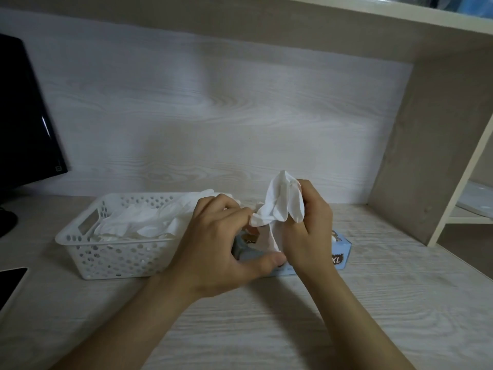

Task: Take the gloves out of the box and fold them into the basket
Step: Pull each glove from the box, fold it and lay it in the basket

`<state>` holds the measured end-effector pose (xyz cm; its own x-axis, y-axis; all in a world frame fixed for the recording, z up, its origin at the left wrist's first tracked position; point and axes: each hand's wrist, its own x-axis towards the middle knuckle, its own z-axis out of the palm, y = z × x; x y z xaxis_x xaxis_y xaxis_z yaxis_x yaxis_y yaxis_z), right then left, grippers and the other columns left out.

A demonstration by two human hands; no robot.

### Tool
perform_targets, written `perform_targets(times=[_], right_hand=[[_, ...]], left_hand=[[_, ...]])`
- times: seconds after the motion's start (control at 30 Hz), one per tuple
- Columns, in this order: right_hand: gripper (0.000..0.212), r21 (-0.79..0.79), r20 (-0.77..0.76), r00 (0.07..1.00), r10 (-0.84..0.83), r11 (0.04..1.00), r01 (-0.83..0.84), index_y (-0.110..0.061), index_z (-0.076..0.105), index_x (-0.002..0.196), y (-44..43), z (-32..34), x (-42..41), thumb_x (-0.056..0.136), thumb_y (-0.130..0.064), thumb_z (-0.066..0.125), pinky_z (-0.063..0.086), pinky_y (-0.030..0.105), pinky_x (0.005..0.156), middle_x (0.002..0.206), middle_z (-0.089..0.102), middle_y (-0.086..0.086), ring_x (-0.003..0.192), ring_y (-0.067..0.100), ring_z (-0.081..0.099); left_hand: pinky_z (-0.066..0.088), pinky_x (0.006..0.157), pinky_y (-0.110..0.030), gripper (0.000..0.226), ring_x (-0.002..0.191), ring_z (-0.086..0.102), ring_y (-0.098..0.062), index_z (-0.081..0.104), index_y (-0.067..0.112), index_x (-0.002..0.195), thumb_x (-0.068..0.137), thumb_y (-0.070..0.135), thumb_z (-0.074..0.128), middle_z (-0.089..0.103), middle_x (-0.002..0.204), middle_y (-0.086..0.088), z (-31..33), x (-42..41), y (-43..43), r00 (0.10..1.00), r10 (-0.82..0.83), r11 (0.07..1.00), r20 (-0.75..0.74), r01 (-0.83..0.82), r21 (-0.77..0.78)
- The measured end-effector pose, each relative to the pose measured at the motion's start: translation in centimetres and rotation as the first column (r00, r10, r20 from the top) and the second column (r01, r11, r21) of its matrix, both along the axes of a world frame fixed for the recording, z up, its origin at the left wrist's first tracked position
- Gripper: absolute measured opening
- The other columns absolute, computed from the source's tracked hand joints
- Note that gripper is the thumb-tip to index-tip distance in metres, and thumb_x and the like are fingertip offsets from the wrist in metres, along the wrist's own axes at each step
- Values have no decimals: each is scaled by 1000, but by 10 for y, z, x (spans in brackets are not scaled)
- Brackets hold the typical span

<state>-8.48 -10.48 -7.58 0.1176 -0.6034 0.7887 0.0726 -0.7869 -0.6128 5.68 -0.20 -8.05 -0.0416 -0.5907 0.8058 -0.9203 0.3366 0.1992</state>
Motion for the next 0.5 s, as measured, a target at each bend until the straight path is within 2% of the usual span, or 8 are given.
perform_targets(times=[0.1,0.2,0.27,0.33,0.37,0.43,0.5], right_hand=[[23,2,6,999,39,999,-39,-12,62,86,1,1,-1,107,-11,52,40,27,62,72,56,-4,66,7,49],[12,54,30,995,94,994,-95,-12,66,96,3,3,-1,102,-14,56,46,27,65,79,64,-5,72,8,57],[14,88,59,985,162,982,-167,-13,66,105,5,3,-3,93,-10,59,52,33,66,85,69,0,76,18,64],[33,140,76,965,253,955,-261,-17,60,119,6,4,-5,90,-1,61,53,39,63,86,69,9,76,24,65],[42,170,77,950,304,934,-313,-18,56,123,7,5,-6,89,6,59,52,37,61,87,67,12,76,22,65],[50,208,38,922,386,899,-385,-19,54,122,7,6,-8,83,13,50,49,31,61,93,67,14,79,18,63],[48,217,-48,910,412,894,-393,-15,62,107,7,7,-8,72,10,42,45,28,61,94,67,12,81,16,60]], left_hand=[[42,91,-38,27,92,56,-12,65,22,81,90,48,71,59,79,13,-3,0,-3,1000,4,999,-11,-5,-49],[45,86,-29,8,91,56,-11,66,22,86,88,30,64,58,86,12,-2,1,-3,994,11,995,-112,-22,-95],[43,78,-23,10,88,57,-12,64,21,92,92,29,58,59,89,11,1,3,0,975,24,993,-219,-49,-111],[41,70,-21,8,80,60,-10,62,19,96,97,24,56,61,85,12,4,4,1,960,18,988,-281,-60,-142],[41,67,-19,7,76,60,-9,61,18,97,99,21,56,62,81,12,6,5,1,954,13,985,-301,-64,-160],[40,63,-16,9,70,60,-8,63,17,97,100,15,55,61,77,14,8,6,2,941,1,979,-340,-70,-191],[37,60,-15,13,65,58,-10,64,17,97,101,12,52,59,72,14,9,7,2,929,-3,975,-370,-79,-206]])
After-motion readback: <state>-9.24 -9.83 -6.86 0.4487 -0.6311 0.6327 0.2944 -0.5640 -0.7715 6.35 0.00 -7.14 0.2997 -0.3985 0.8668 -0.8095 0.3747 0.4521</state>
